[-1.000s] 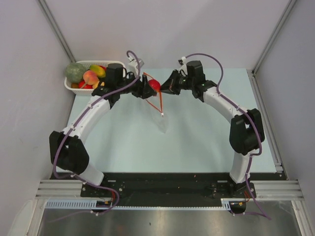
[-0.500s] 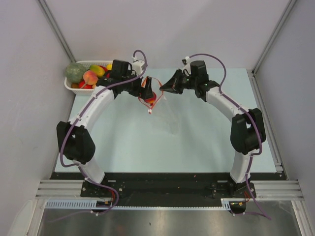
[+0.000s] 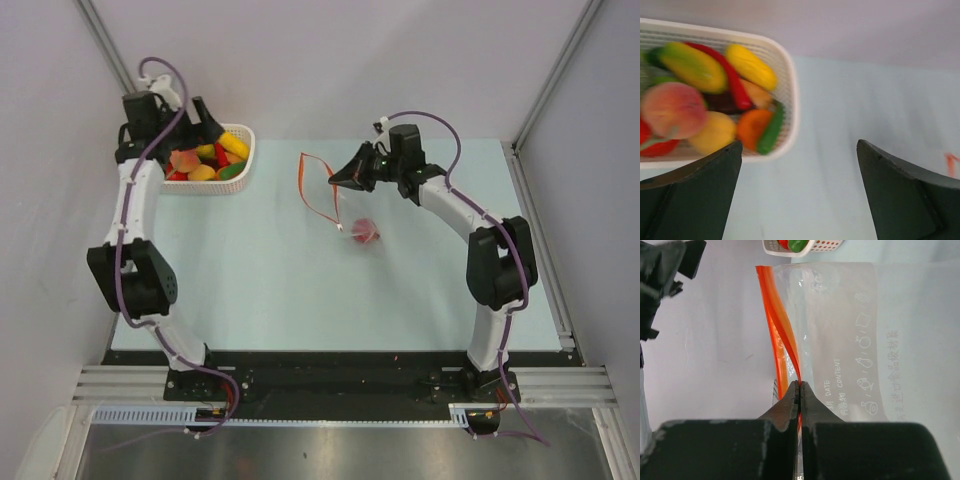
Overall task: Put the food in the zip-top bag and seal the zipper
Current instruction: Pick up the fake fruit from the bin.
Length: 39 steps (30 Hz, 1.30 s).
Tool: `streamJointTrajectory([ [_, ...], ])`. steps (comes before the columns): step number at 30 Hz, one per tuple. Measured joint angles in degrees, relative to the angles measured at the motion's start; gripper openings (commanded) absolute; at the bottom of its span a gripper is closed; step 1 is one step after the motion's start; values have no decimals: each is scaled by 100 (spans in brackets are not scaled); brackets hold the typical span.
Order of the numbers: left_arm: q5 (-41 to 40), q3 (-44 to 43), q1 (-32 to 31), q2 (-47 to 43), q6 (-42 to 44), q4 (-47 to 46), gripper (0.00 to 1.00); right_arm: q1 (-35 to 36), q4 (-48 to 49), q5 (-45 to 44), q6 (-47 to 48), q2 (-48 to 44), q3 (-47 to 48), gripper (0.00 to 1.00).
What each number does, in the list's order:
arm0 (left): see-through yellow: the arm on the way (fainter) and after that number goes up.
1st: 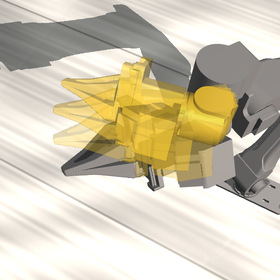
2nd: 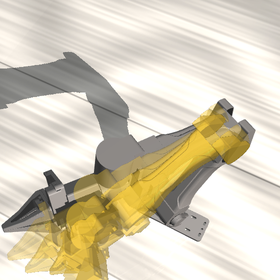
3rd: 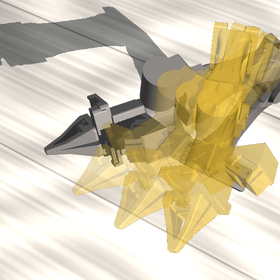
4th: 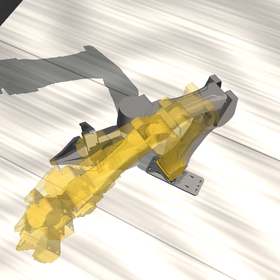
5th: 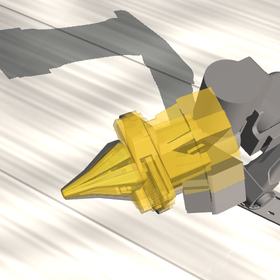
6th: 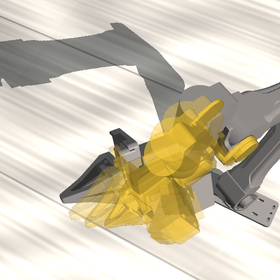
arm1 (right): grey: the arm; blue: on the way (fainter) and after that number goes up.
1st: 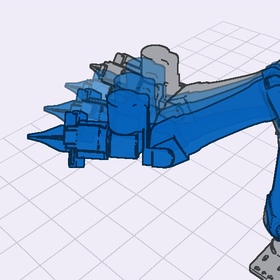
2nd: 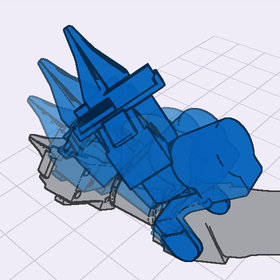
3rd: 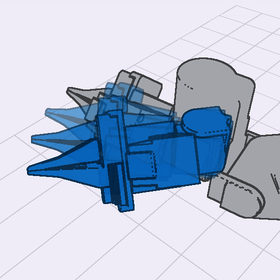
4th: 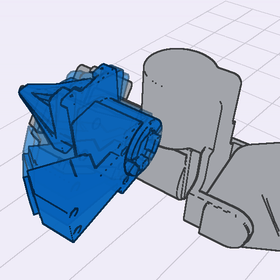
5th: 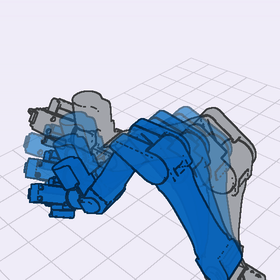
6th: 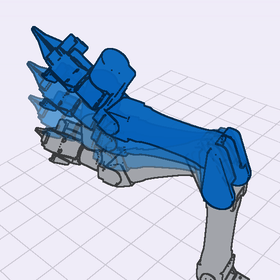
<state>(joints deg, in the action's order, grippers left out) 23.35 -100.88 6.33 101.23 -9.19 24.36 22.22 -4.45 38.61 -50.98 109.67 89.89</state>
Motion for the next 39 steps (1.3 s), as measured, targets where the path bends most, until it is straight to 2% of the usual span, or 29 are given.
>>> streamJointTrajectory([
  [3,-551,-533,579,669,-308,-179,100,2,-2,-13,33,50,2,0],
  [7,-1248,-1189,828,1572,-435,-240,100,4,-7,-28,114,59,17,0],
  [20,-2264,-1504,782,2470,-433,-415,100,2,-122,-72,275,321,269,0],
  [31,-2332,-1700,782,3010,-426,-466,99,0,-179,-74,321,428,420,0],
  [34,-2332,-1714,782,3145,-420,-463,93,-2,-177,-74,326,433,452,0],
  [39,-2299,-1775,782,3239,-380,-457,74,-11,-184,-76,345,433,455,0],
])
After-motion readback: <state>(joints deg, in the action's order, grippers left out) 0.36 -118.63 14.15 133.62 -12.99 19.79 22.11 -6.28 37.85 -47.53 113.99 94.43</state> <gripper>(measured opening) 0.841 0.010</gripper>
